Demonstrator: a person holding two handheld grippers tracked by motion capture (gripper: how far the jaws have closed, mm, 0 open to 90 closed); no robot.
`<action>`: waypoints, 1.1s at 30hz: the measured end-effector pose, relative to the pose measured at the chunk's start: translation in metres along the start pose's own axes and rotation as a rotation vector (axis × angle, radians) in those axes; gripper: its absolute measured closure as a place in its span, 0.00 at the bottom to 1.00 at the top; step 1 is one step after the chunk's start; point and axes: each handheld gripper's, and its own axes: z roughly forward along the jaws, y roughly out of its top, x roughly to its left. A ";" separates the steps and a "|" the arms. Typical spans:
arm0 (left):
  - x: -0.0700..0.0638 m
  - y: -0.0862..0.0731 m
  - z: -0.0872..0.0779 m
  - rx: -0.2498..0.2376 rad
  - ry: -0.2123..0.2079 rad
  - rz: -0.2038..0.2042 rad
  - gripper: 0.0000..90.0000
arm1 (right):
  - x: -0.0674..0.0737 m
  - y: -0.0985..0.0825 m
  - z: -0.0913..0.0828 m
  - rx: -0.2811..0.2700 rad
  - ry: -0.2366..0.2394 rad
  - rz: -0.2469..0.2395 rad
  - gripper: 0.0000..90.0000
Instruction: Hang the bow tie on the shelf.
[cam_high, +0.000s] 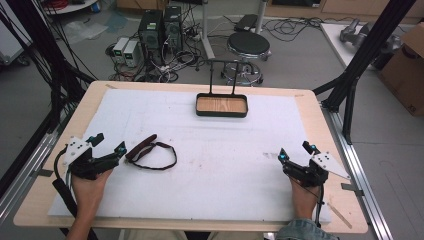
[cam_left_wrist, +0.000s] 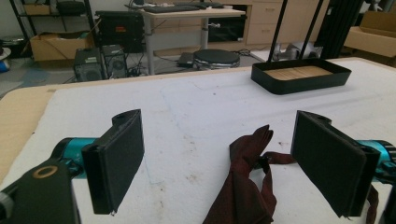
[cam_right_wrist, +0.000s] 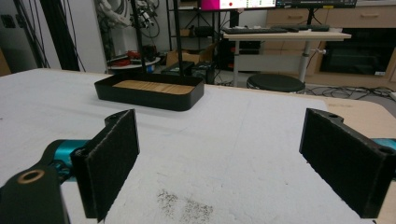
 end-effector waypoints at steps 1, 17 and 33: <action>0.000 0.000 0.000 -0.001 -0.001 -0.001 0.20 | 0.000 0.000 0.000 0.001 0.001 0.003 0.12; -0.001 0.000 0.003 0.012 -0.008 0.003 0.20 | 0.002 0.000 0.001 0.013 0.010 -0.002 0.12; 0.000 -0.001 0.008 0.013 -0.027 -0.005 0.21 | 0.002 0.000 0.001 0.014 0.012 -0.012 0.12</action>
